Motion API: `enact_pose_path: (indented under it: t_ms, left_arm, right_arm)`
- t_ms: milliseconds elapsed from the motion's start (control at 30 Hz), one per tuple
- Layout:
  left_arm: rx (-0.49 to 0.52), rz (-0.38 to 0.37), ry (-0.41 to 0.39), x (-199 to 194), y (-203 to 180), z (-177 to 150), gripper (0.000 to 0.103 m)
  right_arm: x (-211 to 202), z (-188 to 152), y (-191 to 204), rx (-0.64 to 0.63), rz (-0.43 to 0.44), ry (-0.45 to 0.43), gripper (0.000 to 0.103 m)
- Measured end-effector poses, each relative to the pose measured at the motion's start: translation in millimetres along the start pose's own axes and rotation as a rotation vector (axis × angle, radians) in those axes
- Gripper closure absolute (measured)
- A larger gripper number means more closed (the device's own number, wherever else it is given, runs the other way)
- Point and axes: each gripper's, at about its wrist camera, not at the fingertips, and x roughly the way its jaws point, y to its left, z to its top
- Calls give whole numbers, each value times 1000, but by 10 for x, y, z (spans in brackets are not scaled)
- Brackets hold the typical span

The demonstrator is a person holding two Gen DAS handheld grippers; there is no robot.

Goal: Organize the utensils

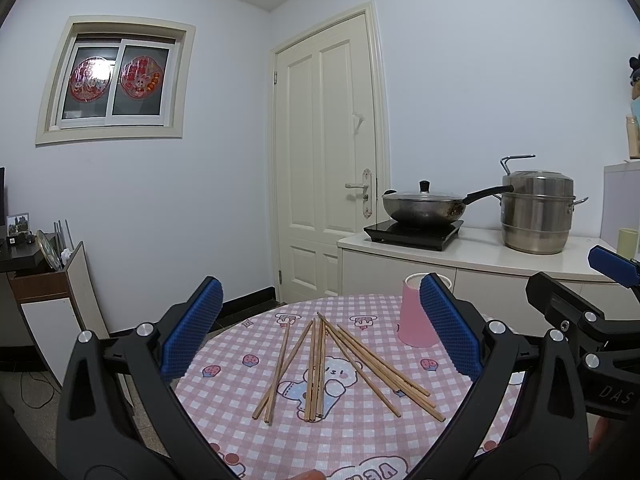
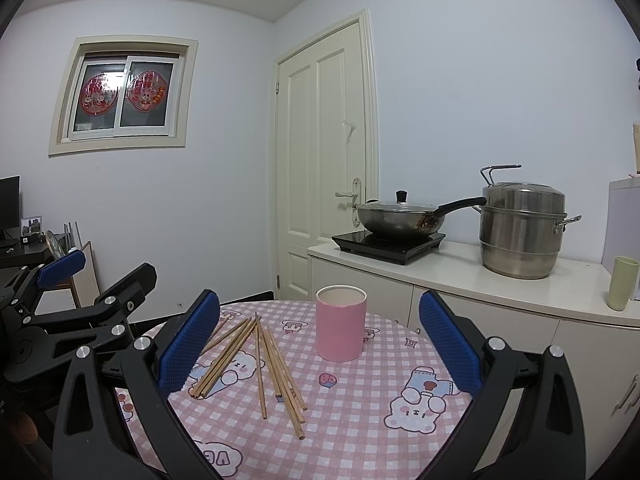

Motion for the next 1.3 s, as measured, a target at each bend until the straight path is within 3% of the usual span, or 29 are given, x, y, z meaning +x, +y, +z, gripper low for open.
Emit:
enact_pose_path:
  t_ms: [1300]
  left_arm:
    - [4, 11, 13, 21, 10, -52, 6]
  right_arm:
    - [44, -63, -1, 13, 6, 19, 7]
